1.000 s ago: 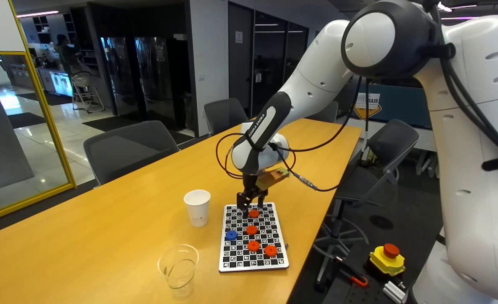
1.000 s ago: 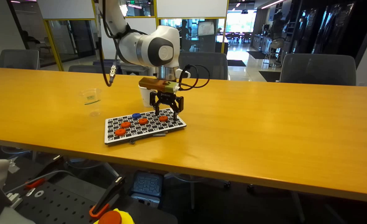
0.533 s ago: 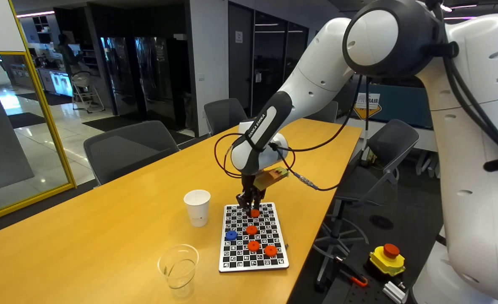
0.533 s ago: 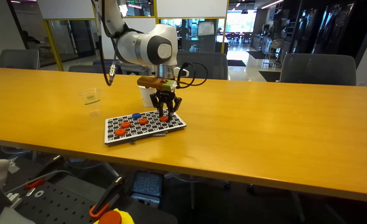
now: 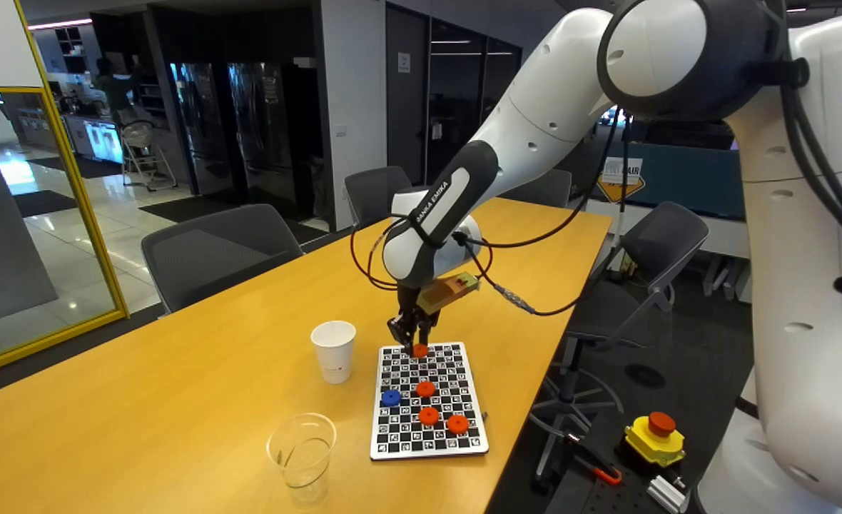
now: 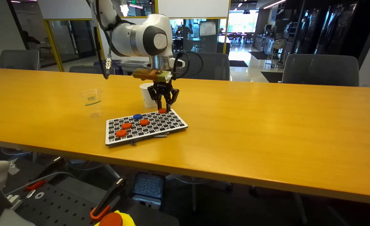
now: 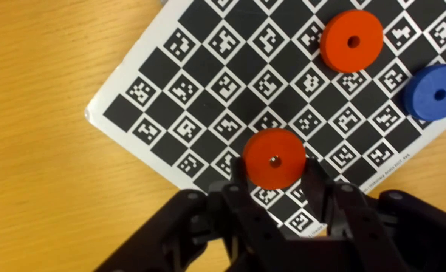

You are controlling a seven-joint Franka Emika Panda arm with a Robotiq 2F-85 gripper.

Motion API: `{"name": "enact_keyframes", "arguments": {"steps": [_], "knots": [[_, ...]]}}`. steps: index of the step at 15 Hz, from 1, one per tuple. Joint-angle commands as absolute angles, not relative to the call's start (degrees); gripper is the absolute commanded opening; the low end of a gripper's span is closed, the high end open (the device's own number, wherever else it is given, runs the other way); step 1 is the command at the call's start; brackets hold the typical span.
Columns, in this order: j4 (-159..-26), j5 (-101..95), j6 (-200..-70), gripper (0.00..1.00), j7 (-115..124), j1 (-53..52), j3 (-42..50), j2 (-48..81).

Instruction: Put the orange objects in the white cup and the other objects inside the transparent cup.

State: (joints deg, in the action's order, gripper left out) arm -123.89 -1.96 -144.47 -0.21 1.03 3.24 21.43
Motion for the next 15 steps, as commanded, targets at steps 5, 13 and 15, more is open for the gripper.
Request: {"name": "enact_keyframes", "arguments": {"steps": [5, 13, 15], "knots": [[-121.58, -1.53, -145.02, 0.24, 0.65, -0.86, 0.53, 15.25], [-113.06, 0.57, -145.07, 0.24, -0.72, -2.8, -4.23, 19.21], [-111.16, 0.52, -145.08, 0.24, -0.84, -3.12, -4.57, 20.73]]}}
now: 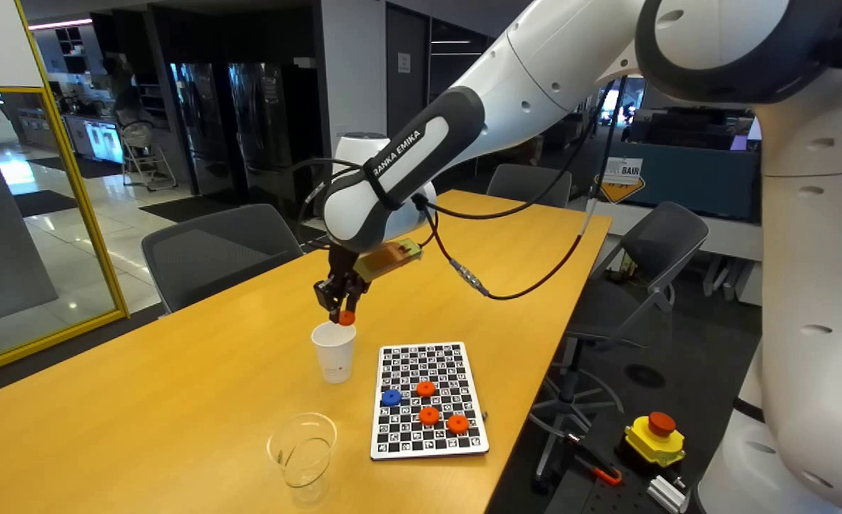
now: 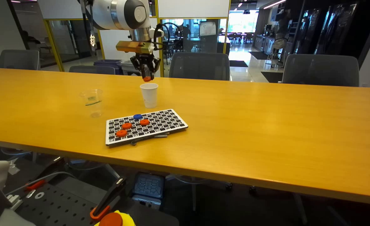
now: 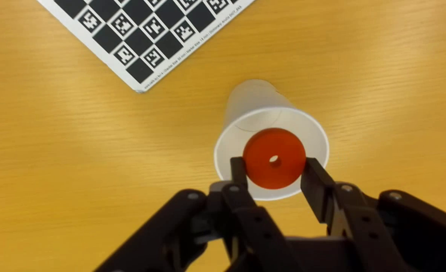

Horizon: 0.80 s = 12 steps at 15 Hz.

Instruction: Put the orange objects in the white cup and the other objects inside the transparent cup.

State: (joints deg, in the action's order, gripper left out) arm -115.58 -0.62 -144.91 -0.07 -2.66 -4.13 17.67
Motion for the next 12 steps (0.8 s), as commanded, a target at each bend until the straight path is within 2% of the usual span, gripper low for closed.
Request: {"name": "enact_keyframes", "arguments": {"steps": [1, 10, 11, 12], "knots": [[-110.16, 0.51, -144.99, 0.24, -0.97, -3.15, -4.6, 21.71], [-104.97, 0.93, -143.86, 0.24, -1.64, -2.11, -4.64, 26.9], [-104.67, 0.9, -143.14, 0.3, -1.61, -2.1, -4.68, 26.99], [-104.69, 0.93, -142.16, 0.66, -1.41, -2.13, -4.67, 26.82]]}}
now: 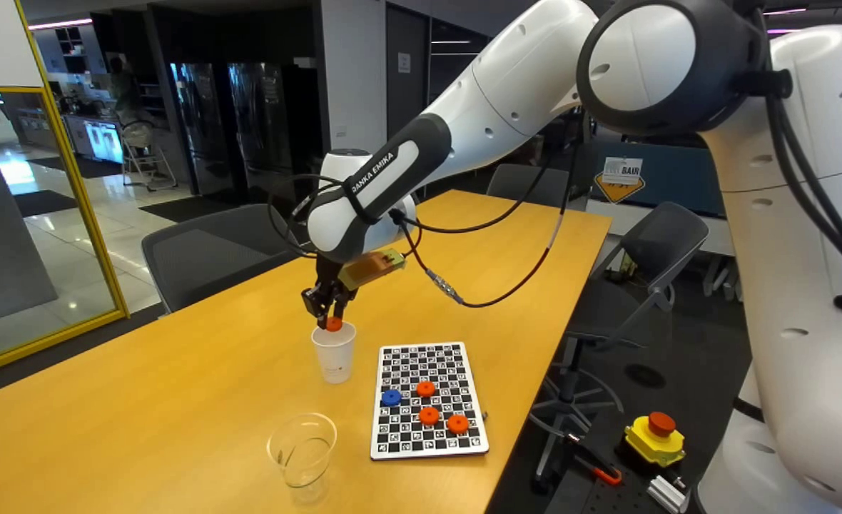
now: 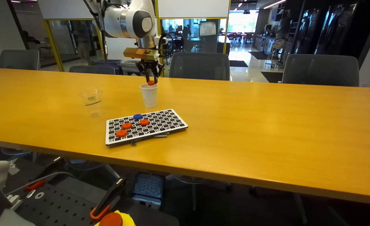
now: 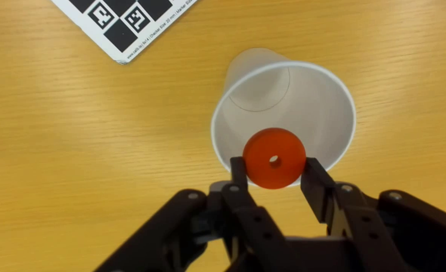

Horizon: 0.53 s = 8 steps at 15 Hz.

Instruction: Put the orange objects in the white cup and the other objects inside the transparent cup.

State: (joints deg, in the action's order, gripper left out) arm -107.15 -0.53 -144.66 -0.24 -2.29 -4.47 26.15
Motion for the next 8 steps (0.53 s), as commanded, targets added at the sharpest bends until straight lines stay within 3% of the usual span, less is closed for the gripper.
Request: {"name": "enact_keyframes", "arguments": {"steps": [1, 5, 8], "knots": [[-104.85, 0.92, -141.97, 0.67, -1.28, -2.17, -4.65, 26.65], [-108.01, 0.32, -142.84, 0.96, -0.47, -2.53, -4.26, 23.66], [-112.65, -0.79, -144.83, 1.0, 1.45, -3.27, -3.37, 19.28]]}}
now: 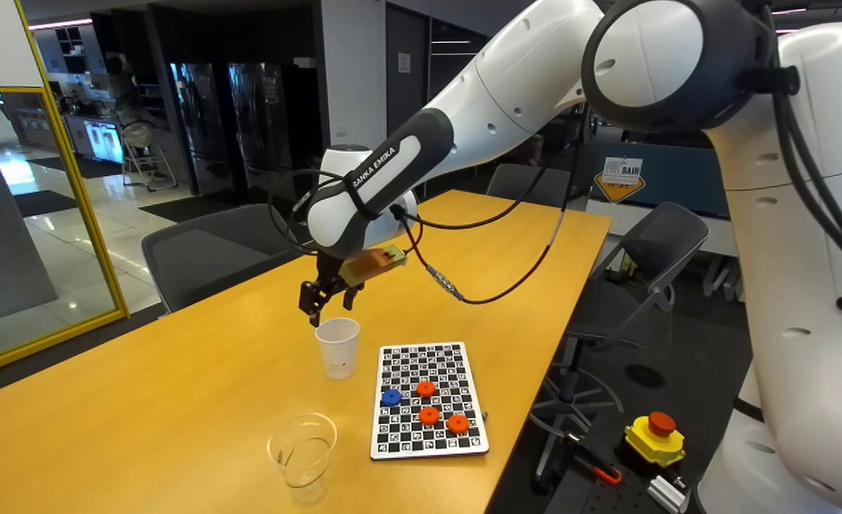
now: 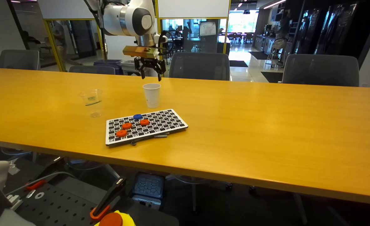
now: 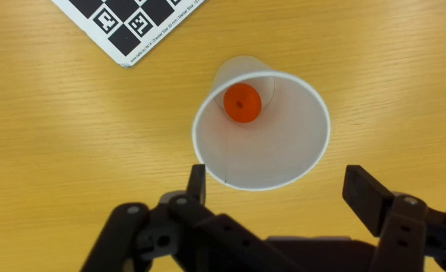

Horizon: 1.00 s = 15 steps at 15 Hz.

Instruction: Put the orange objects in the white cup and the other objects inside the transparent cup.

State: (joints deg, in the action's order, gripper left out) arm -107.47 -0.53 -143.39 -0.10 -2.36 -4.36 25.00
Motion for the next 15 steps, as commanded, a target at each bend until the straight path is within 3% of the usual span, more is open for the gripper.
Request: {"name": "enact_keyframes", "arguments": {"steps": [1, 8, 15], "knots": [[-114.66, -1.07, -145.2, 1.0, 1.84, -3.45, -3.18, 17.45], [-129.94, -0.49, -144.88, 1.0, 1.91, -3.46, -3.84, 7.0], [-131.95, -0.8, -142.6, 1.0, 1.67, -3.63, -4.09, 10.95]]}}
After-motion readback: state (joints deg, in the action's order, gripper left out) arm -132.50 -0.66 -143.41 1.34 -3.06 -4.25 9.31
